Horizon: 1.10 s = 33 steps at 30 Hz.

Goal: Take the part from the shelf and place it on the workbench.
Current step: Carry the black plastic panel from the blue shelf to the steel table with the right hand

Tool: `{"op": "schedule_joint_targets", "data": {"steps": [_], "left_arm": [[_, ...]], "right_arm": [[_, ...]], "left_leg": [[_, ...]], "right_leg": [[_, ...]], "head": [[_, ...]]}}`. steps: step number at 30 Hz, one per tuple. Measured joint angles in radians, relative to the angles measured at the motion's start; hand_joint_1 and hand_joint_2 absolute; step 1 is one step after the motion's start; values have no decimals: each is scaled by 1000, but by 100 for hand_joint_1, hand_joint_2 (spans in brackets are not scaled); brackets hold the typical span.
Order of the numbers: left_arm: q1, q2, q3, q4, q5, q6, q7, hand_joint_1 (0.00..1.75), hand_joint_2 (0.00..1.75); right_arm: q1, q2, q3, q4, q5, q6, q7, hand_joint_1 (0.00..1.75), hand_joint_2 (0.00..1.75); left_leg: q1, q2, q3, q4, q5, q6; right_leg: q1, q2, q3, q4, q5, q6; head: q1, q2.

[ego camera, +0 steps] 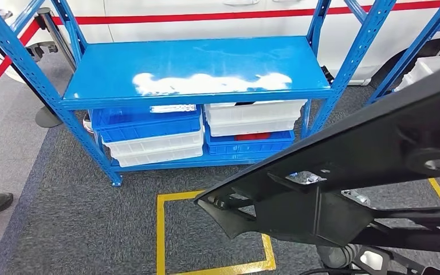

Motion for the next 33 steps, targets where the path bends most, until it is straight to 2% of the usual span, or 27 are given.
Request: {"op": "schedule_joint_targets", "data": {"steps": [2,3,5,7,8,9,10,12,13,14,15,17,19,20,22,23,24,25,26,28,29,30,32,33], "left_arm": [[0,0,2,0,4,8,-1,0,175],[0,-1,3,0,8,12,-3,0,175],[-1,-4,8,0,16,20,-9,0,175],[-1,-8,17,0,28,30,-15,0,175],[0,-11,22,0,34,35,-18,0,175],[0,-13,25,0,38,39,-21,0,175],[0,-16,28,0,40,43,-24,0,175],[-1,-22,34,0,42,52,-30,0,175],[-1,-25,37,0,42,56,-32,0,175],[-1,-26,40,0,43,60,-33,0,175],[-1,-27,43,0,43,62,-34,0,175],[-3,-29,44,0,46,64,-34,0,175],[-6,-30,45,0,49,67,-34,0,175],[-7,-30,45,0,50,71,-34,0,175],[-6,-31,46,0,50,79,-34,0,175],[-4,-31,46,0,49,83,-34,0,175],[-2,-32,46,0,48,87,-34,0,175],[-1,-32,46,0,46,90,-33,0,175],[0,-32,46,0,43,90,-32,0,175],[0,-32,46,0,40,86,-31,0,175],[1,-32,46,0,40,82,-29,0,175],[1,-32,46,0,40,77,-27,0,175],[0,-33,46,0,40,69,-19,0,175],[0,-35,46,0,40,67,-16,0,175]], "right_arm": [[1,0,-2,-7,2,-3,0,175,175],[1,0,-3,-9,2,-3,0,175,175],[0,0,-3,-8,3,-4,0,175,175],[-3,-1,0,-3,3,-5,0,175,175],[-6,-3,3,2,3,-7,0,175,175],[-10,-4,7,8,2,-8,1,175,175],[-15,-5,11,13,0,-10,1,175,175],[-31,-7,23,23,-3,-19,1,175,175],[-40,-8,30,27,-3,-23,1,175,175],[-48,-9,37,31,-3,-28,1,175,175],[-54,-10,44,35,-4,-32,1,175,175],[-57,-12,56,41,-5,-39,1,175,175],[-63,-14,69,45,-10,-42,1,175,175],[-66,-14,75,47,-13,-43,0,175,175],[-71,-15,84,53,-15,-47,1,175,175],[-71,-16,86,56,-14,-51,1,175,175],[-71,-17,88,59,-14,-55,2,175,175],[-70,-18,89,62,-12,-60,2,175,175],[-69,-19,91,64,-10,-65,2,175,175],[-66,-21,94,67,-3,-75,2,175,175],[-62,-23,96,67,1,-79,2,175,175],[-57,-24,98,67,4,-82,2,175,175],[-44,-29,101,68,7,-86,2,175,175],[-38,-33,101,68,8,-87,1,175,175]], "left_leg": [[3,0,-4,-8,5,12],[6,1,-6,-11,9,18],[10,3,-11,-16,17,28],[10,4,-20,-15,22,31],[10,5,-24,-14,24,31],[10,8,-26,-13,25,30],[10,10,-26,-12,26,29],[9,18,-25,-9,25,24],[7,21,-26,-6,25,20],[5,26,-27,-5,25,14],[4,32,-28,-4,25,7],[4,44,-29,-5,25,-5],[7,35,-43,28,-2,-15],[8,25,-63,75,-32,-18],[9,8,-123,213,-101,-22],[9,6,-148,268,-120,-22],[9,4,-159,292,-120,-21],[9,3,-149,273,-99,-19],[9,-3,-121,217,-64,-15],[9,-35,-53,75,-6,-5],[9,-50,-31,30,7,-2],[8,-58,-22,8,8,1],[8,-46,-20,2,11,7],[10,-37,-20,-3,14,12]], "right_leg": [[1,2,-3,5,0,11],[0,3,-10,18,-11,16],[-5,8,-50,103,-68,27],[-11,9,-110,234,-132,36],[-15,9,-128,275,-142,39],[-18,8,-129,280,-132,42],[-21,6,-110,247,-105,42],[-22,-14,-39,111,-39,40],[-19,-25,-13,53,-19,35],[-15,-33,2,17,-10,31],[-11,-35,3,6,-11,26],[-10,-19,-3,3,-5,13],[-13,-7,-5,-3,3,-1],[-14,-1,-6,-5,6,-8],[-11,12,-11,-5,9,-15],[-9,21,-13,-4,11,-16],[-7,30,-14,-3,11,-16],[-6,39,-14,-2,12,-16],[-5,49,-14,0,12,-15],[-4,67,-16,6,12,-11],[-4,76,-19,9,12,-6],[-5,84,-23,10,14,-1],[-6,99,-30,10,19,13],[-6,96,-34,14,15,19]], "head": [[0,0],[0,0],[0,0],[0,0],[0,0],[0,0],[0,0],[0,0],[0,0],[0,0],[0,0],[0,0],[0,0],[0,0],[0,0],[0,0],[0,0],[0,0],[0,0],[0,0],[0,0],[0,0],[0,0],[0,0]]}}
